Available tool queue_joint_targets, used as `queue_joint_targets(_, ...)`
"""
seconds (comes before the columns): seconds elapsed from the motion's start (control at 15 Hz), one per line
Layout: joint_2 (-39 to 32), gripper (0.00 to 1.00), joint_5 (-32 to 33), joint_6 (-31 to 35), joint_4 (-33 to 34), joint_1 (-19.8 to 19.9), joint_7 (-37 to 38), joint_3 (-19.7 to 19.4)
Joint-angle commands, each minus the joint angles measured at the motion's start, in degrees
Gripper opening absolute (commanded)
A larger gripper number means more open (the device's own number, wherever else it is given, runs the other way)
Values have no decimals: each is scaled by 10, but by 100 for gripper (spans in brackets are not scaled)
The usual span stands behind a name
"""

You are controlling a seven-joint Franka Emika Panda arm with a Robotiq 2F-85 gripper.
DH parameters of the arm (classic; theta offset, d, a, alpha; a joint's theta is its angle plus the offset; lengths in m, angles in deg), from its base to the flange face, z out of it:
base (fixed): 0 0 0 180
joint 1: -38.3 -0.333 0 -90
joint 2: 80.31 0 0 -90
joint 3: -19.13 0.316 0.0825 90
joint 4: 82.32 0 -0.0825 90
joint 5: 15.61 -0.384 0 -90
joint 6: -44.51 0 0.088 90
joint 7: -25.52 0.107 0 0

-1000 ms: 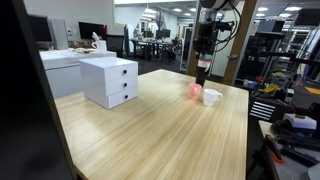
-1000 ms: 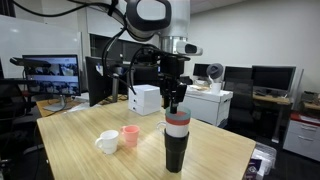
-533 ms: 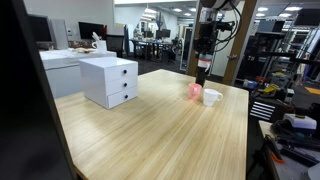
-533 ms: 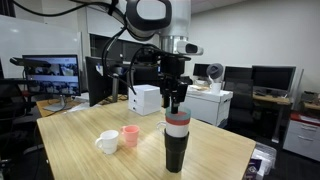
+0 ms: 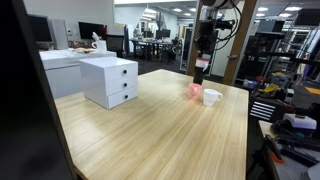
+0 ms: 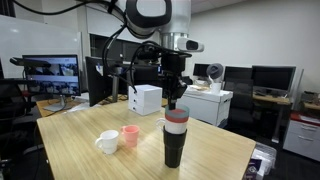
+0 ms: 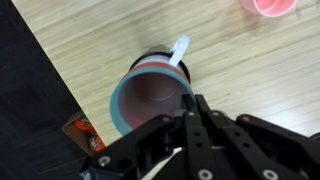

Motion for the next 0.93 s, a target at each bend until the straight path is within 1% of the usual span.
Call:
queue_joint_targets(0.0,16,4,-20,5,-5,9,-31,7)
queue_joint_targets(0.27,24,4,-14,-2,-7,6,-34,7)
queue_joint_targets(0.47,33,4,14,-13,-2,-4,-15,4)
queue_joint_targets(0.53,39,4,9,-2,-6,-3,-29,7)
queue_joint_targets(0.6,29,4,15,-6,-2,-4,-19,5)
queue_joint_targets(0.73,41,4,16,-10,-6,-6,-21,7)
queue_joint_targets(0.87,36,4,28,-22,1,-9,-5,5)
